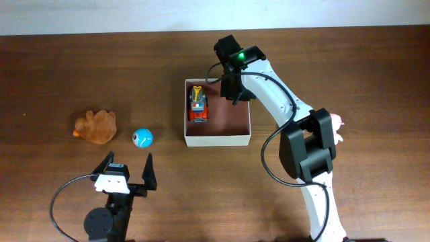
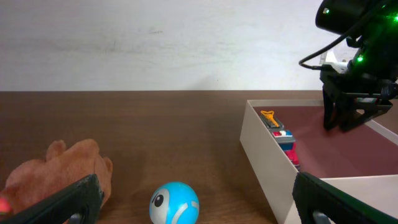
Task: Pack container
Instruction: 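Withdraw right gripper from box toward the pink duck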
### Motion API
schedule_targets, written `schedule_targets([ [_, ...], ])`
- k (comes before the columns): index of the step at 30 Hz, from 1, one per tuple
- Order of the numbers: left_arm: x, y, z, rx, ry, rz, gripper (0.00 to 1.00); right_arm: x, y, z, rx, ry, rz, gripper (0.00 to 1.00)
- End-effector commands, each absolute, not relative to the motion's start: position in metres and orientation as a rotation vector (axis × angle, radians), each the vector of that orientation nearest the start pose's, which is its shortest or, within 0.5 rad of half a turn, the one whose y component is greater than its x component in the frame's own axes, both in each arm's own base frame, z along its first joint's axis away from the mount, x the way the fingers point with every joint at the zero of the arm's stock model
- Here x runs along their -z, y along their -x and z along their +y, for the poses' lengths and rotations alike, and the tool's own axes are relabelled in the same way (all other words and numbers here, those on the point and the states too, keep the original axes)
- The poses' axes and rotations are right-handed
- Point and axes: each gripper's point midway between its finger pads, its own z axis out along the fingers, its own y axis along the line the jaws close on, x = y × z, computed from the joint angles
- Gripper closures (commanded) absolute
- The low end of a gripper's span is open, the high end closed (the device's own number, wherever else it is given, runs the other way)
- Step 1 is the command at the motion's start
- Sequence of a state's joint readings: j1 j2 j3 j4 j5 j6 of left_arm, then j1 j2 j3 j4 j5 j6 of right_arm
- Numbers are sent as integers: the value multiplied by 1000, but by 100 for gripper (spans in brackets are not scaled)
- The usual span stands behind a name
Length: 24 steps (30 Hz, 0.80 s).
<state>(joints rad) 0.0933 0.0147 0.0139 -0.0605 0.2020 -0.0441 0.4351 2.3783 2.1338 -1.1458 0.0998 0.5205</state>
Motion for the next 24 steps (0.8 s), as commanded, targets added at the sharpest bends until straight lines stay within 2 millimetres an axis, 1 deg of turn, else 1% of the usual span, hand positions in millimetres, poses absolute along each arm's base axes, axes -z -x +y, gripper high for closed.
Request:
schedule_targets([
  [1, -161, -245, -9, 104, -44, 1630, 0, -77, -470, 210, -96, 9, 2917, 73],
  [5, -161, -245, -9, 104, -44, 1629, 0, -113, -467, 208, -99, 81, 2894, 67],
  [6, -161, -245, -9, 104, -44, 1630, 0, -121, -466, 207, -97, 94, 2889, 64],
  [8, -161, -245, -9, 104, -44, 1629, 0, -138, -463, 204, -92, 130, 2877, 54],
  [12, -161, -245, -9, 104, -44, 1629, 0, -172, -456, 195, -85, 174, 2864, 42],
  [15, -161, -245, -9, 104, -44, 1630, 1, -197, -449, 174, -36, 133, 2862, 36],
  [18, -161, -245, -9, 104, -44, 1629, 0, -219, -443, 144, 13, 67, 2863, 34],
  [20, -161, -245, -9, 104, -44, 1629, 0, -232, -444, 133, -17, 62, 2841, 33],
  [24, -161, -245, -9, 104, -44, 1629, 0, -261, -441, 107, -74, -27, 2787, 32],
])
